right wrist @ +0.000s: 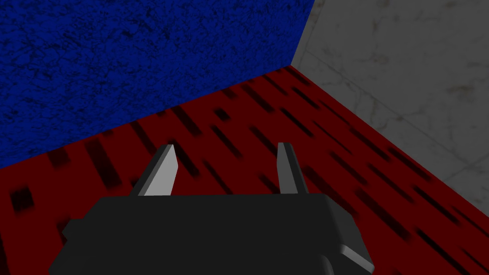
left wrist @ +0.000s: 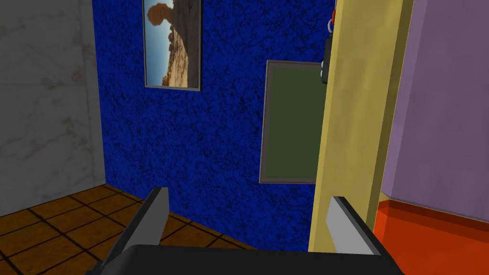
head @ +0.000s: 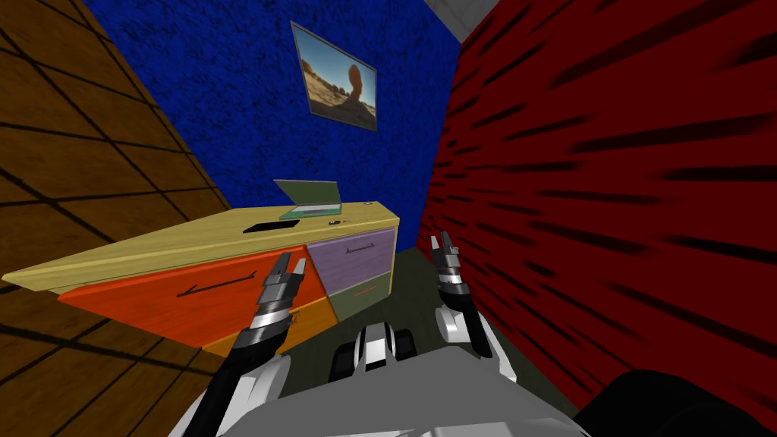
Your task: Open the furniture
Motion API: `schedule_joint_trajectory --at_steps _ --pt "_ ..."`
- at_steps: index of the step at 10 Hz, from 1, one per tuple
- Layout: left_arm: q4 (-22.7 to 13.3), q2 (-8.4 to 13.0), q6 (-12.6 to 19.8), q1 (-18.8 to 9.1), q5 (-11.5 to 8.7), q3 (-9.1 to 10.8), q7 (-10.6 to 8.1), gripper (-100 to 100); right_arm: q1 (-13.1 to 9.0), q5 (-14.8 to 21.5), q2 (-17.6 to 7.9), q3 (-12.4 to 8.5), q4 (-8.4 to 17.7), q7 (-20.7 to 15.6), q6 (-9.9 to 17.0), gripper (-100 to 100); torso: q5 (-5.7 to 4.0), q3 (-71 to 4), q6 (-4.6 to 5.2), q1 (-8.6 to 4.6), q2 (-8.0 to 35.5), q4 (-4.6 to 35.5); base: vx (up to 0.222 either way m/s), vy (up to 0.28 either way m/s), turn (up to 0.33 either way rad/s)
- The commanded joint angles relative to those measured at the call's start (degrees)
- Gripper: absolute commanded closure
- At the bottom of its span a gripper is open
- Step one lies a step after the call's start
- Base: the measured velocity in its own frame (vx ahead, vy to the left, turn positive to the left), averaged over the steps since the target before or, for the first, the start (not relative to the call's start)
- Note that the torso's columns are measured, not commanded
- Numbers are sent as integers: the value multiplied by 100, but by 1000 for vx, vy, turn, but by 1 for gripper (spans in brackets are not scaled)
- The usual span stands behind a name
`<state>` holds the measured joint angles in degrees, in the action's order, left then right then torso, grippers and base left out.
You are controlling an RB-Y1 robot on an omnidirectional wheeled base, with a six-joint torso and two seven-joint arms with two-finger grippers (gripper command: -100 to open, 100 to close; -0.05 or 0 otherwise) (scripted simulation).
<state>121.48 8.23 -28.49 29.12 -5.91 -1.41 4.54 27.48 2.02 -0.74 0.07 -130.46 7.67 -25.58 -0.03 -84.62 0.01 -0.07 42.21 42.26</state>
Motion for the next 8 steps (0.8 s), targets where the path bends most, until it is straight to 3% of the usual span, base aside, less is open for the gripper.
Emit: schedule_joint_trajectory --at_steps 1,8 --pt "-331 29 150 -87 5 47 19 -100 0 0 0 0 0 0 0 0 3 5 -1 7 7 2 43 -115 31" --pt "-899 63 346 -224 8 135 45 -100 0 0 0 0 0 0 0 0 1 3 -1 2 4 1 37 -69 22"
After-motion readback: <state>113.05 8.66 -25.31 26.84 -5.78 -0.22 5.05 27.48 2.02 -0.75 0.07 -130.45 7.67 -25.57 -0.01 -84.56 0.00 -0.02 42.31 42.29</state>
